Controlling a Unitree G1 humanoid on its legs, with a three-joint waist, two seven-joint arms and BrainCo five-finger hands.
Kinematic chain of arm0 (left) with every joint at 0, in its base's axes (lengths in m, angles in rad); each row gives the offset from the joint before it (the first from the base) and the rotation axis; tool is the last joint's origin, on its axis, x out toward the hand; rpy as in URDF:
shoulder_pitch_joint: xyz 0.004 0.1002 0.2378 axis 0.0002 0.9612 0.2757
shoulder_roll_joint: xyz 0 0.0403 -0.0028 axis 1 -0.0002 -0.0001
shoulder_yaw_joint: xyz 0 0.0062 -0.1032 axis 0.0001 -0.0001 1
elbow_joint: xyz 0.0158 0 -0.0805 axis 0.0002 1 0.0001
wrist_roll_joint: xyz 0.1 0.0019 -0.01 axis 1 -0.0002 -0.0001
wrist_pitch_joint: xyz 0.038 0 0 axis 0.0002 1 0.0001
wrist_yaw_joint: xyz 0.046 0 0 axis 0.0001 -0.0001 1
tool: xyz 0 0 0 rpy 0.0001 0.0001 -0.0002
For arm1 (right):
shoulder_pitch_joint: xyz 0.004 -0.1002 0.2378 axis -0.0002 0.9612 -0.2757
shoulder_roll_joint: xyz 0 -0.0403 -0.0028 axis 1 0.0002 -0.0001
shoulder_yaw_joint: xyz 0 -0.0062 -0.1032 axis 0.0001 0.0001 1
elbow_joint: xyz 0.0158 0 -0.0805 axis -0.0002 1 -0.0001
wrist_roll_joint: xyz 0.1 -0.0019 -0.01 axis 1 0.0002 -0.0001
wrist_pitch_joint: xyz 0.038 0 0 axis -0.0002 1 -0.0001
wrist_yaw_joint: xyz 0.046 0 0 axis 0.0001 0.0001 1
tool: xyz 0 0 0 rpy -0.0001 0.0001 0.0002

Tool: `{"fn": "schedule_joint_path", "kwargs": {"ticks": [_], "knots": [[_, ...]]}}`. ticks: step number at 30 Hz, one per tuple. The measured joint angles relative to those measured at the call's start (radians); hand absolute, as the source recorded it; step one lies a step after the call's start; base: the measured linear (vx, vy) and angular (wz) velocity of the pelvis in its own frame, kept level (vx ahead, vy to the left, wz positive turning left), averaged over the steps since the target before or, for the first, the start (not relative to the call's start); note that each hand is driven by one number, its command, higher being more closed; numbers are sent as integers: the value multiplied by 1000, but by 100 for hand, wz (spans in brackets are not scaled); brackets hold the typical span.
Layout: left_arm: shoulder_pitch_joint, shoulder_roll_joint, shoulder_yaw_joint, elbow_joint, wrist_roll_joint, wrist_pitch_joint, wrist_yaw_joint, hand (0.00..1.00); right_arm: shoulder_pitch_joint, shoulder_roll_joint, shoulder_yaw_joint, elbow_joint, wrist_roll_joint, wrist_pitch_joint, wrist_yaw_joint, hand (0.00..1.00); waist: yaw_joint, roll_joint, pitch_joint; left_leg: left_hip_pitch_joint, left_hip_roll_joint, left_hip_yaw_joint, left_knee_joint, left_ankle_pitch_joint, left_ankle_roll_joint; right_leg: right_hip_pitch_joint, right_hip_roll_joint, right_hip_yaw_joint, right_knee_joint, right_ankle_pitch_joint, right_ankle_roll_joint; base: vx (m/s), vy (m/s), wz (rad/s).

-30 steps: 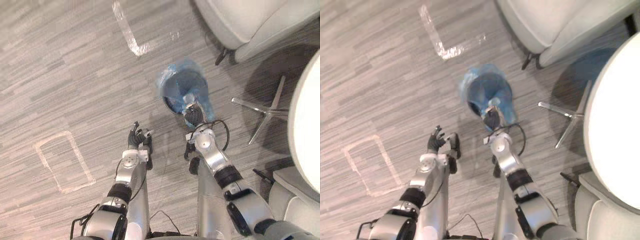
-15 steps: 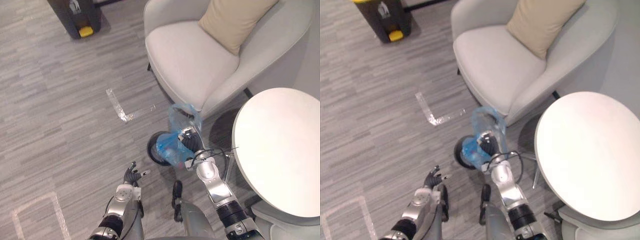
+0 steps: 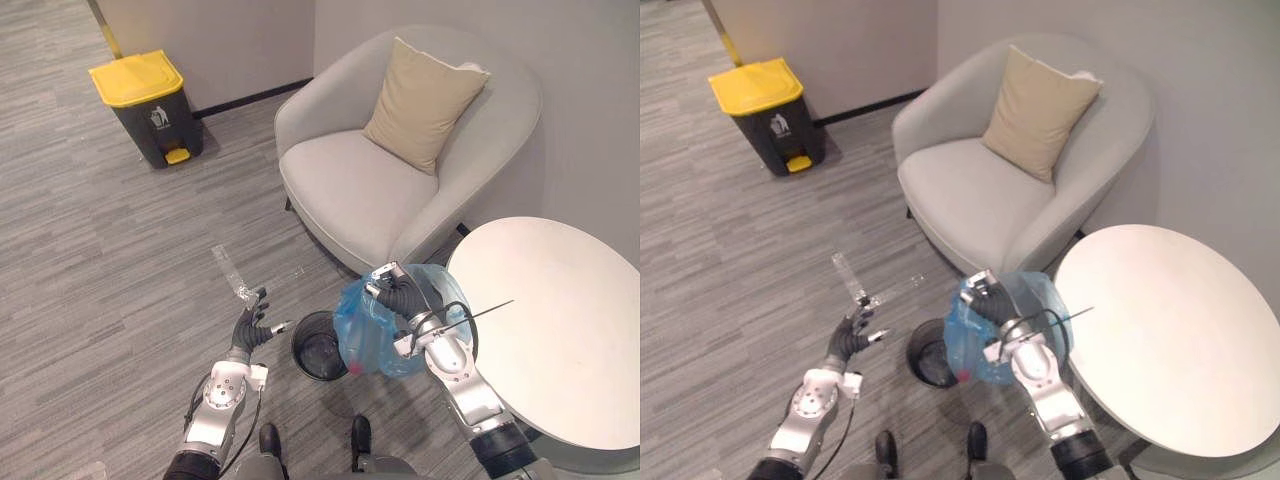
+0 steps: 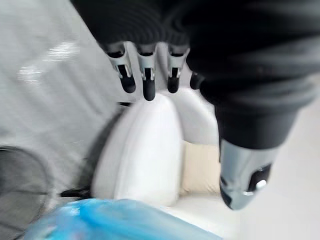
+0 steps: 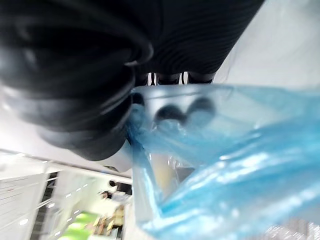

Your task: Gather rubbish on tea table into small bin, then transfer packed bag to large trash can.

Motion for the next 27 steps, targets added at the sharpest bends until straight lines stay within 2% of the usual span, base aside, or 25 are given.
{"fn": "schedule_joint_path", "kwargs": {"ticks": [2,7,15,18,23,27], "knots": [[-7,28,-28,-36,18,-21,-5,0,0,-24,17,-2,48,-1,32,100,-1,2,-25,1,-4,-1,-13,6,1,-1,-1,0,-6,1,0,31,0,1],[-54,92,-103,-76,58,-36,-20,0,-45,-78,78,-39,139,-1,74,100,-9,4,-27,22,-5,-7,-29,14,2,16,0,1,-15,7,-4,0,0,0],[-160,138,-220,-85,101,-59,-36,0,-114,-96,157,-75,243,-3,102,100,-24,6,-51,57,-11,-8,-105,55,1,14,4,7,-15,10,-5,-27,-4,-1],[-202,158,-264,-85,159,-61,-45,0,-148,-98,179,-78,253,-3,112,100,-26,5,-52,71,-13,-3,-131,69,2,13,6,11,-15,13,-4,-23,-1,-4],[-228,163,-314,-68,240,-61,-44,0,-207,-107,225,-87,294,-3,124,100,-33,5,-52,72,-14,1,-131,70,2,13,6,15,-18,15,-4,-3,0,-1],[-247,153,-335,-31,256,-61,-44,0,-217,-107,241,-126,334,-2,132,100,-36,4,-52,72,-14,1,-131,70,2,13,6,16,-18,16,-4,0,0,0]]}}
